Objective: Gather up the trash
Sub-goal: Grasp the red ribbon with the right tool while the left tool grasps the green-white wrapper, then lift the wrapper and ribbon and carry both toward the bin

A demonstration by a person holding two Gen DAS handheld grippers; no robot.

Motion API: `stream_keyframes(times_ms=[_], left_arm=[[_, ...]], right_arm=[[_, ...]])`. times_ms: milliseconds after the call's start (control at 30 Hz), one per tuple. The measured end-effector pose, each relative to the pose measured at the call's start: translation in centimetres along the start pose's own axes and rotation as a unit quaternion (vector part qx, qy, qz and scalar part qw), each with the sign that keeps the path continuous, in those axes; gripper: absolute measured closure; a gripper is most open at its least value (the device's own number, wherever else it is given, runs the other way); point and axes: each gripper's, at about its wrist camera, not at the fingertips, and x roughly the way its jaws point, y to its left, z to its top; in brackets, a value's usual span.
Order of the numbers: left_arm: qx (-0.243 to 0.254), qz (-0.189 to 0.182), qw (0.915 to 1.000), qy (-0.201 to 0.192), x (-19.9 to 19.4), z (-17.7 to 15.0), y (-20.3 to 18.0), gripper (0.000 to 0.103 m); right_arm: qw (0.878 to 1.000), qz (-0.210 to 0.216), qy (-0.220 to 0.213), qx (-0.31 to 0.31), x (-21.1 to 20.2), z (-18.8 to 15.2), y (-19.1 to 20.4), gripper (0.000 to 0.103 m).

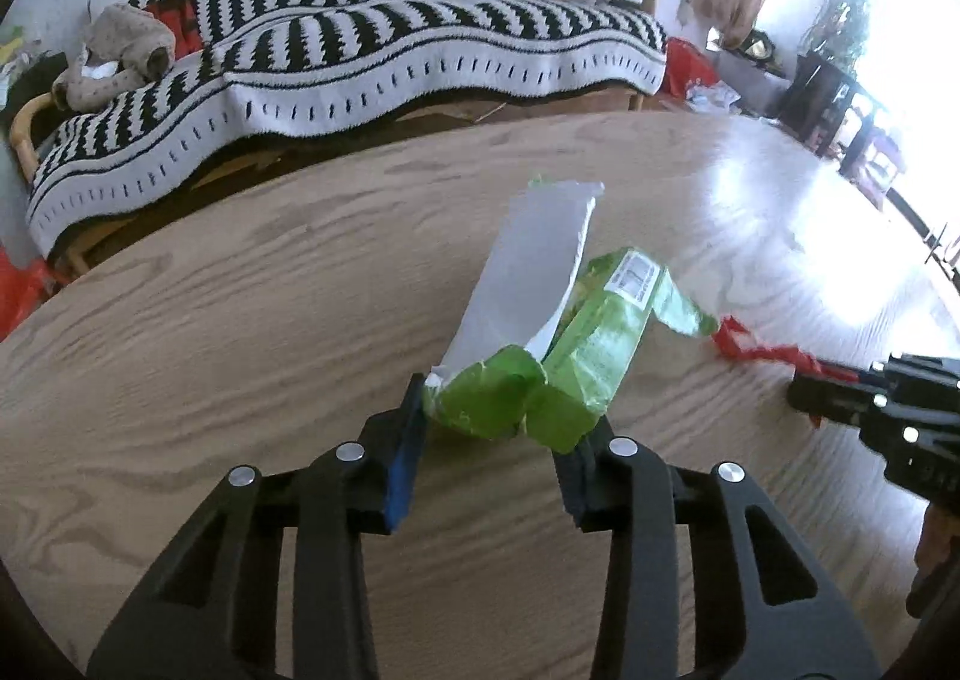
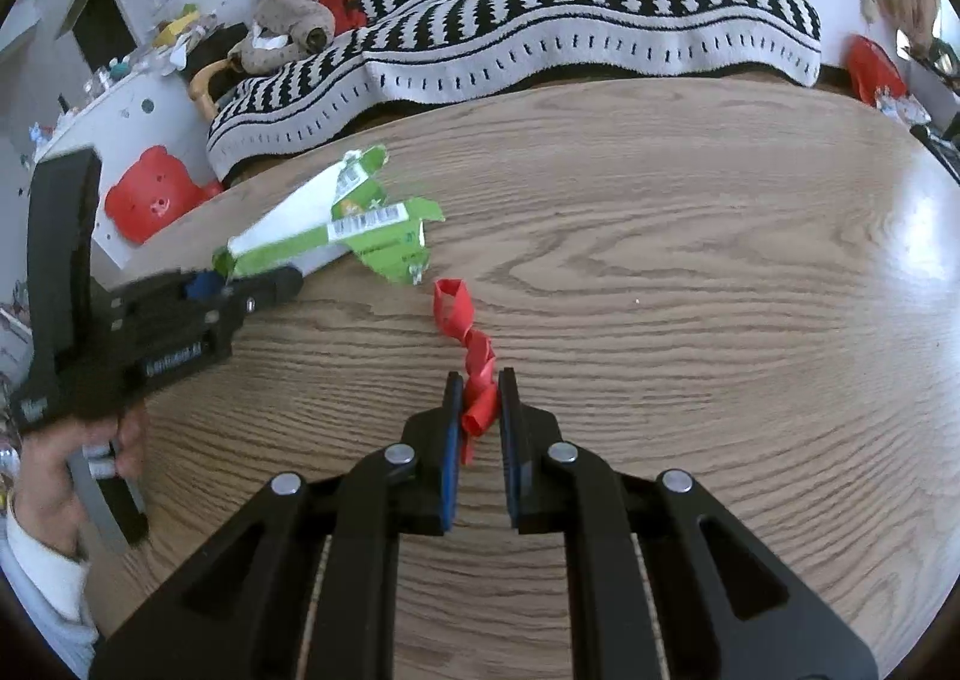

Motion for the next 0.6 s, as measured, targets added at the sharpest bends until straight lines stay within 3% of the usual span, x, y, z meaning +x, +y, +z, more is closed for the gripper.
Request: stream_keyframes(times_ms=[267, 400, 600], left_arm=[[-0.003, 0.025, 0.9996, 0.013, -1.8, -1.9, -0.4, 0.069], [-0.002, 0.040, 0.9991, 0.013, -3.4, -2.9, -0.6, 0.070], [-0.008, 0.033, 0.9994, 0.005, -6.1, -3.9, -1.1, 0.070]], right_arm=[[1.000, -0.012, -0.001, 0.017, -0.4, -0.3, 0.2, 0.091], [0.999, -0.016, -0.022, 0.020, -1.8, 0.0, 0.7, 0.091], [0.999, -0.017, -0.039, 0.020, -3.6, 0.0, 1.7, 0.091]])
